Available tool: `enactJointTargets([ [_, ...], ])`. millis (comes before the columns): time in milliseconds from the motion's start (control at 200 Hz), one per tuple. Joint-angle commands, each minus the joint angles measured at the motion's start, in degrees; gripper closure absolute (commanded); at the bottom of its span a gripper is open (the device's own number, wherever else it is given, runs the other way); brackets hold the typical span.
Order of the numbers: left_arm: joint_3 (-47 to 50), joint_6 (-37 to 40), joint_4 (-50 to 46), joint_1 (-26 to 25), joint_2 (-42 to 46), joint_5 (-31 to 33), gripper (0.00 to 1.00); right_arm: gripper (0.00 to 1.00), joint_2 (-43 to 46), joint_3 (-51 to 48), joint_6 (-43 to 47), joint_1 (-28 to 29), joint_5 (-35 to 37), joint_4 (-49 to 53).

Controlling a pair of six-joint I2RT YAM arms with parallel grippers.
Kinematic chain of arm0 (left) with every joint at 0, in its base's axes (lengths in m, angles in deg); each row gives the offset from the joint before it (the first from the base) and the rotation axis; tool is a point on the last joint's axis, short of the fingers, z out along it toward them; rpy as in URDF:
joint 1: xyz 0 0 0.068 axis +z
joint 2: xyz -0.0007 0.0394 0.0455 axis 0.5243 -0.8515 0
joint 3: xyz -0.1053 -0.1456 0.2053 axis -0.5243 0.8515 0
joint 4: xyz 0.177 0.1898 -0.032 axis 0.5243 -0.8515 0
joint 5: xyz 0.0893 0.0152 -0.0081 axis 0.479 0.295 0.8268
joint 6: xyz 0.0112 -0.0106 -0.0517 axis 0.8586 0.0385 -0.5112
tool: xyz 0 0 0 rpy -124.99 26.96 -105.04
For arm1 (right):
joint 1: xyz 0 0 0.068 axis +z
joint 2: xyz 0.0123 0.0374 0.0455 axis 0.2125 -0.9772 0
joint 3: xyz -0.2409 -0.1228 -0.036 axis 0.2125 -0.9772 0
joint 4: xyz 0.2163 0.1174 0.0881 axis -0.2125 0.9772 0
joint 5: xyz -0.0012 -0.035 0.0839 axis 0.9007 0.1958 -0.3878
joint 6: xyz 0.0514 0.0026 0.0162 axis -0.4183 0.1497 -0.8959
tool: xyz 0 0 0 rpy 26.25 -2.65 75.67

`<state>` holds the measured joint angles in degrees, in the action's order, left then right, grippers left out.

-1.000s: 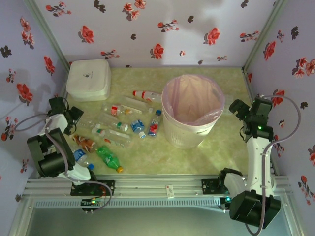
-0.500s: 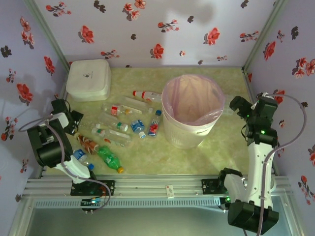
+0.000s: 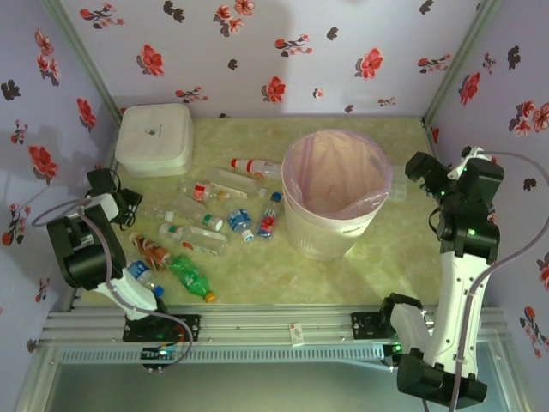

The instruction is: Put the plastic bottles in the bin

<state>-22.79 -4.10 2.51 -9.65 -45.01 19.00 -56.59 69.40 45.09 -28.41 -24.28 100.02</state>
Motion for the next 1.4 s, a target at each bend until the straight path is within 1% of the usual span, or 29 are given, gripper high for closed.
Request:
enactJointTargets([
  [0,-1.1,-0.9,0.9,-0.2,2.7,-1.9,0.5,0.01,-0.4,4.7,-0.6,-0.1,-3.6,1.7],
  [100,-0.8,-1.0,0.6,-0.2,6.6,-1.7,0.5,0.01,-2.2,8.6,-1.6,0.7,-8.2,1.4],
  [195,-1.5,-0.3,-1.4,-0.1,11.2,0.5,0.49,0.01,-4.2,12.1,-1.8,4.3,-10.5,0.3],
  [365,-3.7,0.9,-6.0,-0.2,19.8,4.2,0.49,0.02,-8.3,17.7,-0.9,16.4,-9.0,-1.9],
  [475,-5.0,0.1,-7.9,-0.4,25.4,2.7,0.49,0.03,-12.5,21.0,0.6,25.2,-7.3,-2.7],
  [570,-7.2,0.7,-10.6,-2.4,29.6,2.3,0.51,0.03,-17.0,24.9,3.8,34.0,-4.2,-1.6],
  [625,-8.6,1.0,-11.7,-5.0,31.3,1.8,0.52,0.03,-20.0,27.3,5.5,38.4,-3.2,-1.1],
  [705,-11.0,1.2,-12.7,-11.0,31.8,0.7,0.53,0.03,-25.0,30.6,7.4,43.4,-3.4,-0.5],
  [815,-14.6,1.1,-12.9,-21.0,30.0,0.4,0.54,0.04,-32.0,35.5,9.4,48.6,-6.4,0.9],
  [905,-17.1,0.2,-11.7,-27.1,28.4,0.1,0.54,0.05,-37.9,40.7,10.9,52.0,-9.4,3.8],
  [1025,-19.6,-2.2,-8.9,-31.8,27.2,-2.5,0.55,0.05,-44.6,47.3,13.1,55.6,-11.0,8.6],
  [1140,-22.7,-2.2,-8.3,-36.7,25.5,-4.6,0.55,0.06,-48.2,48.3,12.9,57.7,-12.7,7.9],
  [1260,-23.2,-4.6,-5.3,-39.2,24.5,-7.9,0.55,0.06,-51.9,49.7,12.0,58.7,-14.5,7.6],
  [1395,-23.1,-6.0,-3.3,-41.6,24.5,-8.4,0.55,0.06,-54.4,50.4,10.6,60.6,-16.1,5.3],
])
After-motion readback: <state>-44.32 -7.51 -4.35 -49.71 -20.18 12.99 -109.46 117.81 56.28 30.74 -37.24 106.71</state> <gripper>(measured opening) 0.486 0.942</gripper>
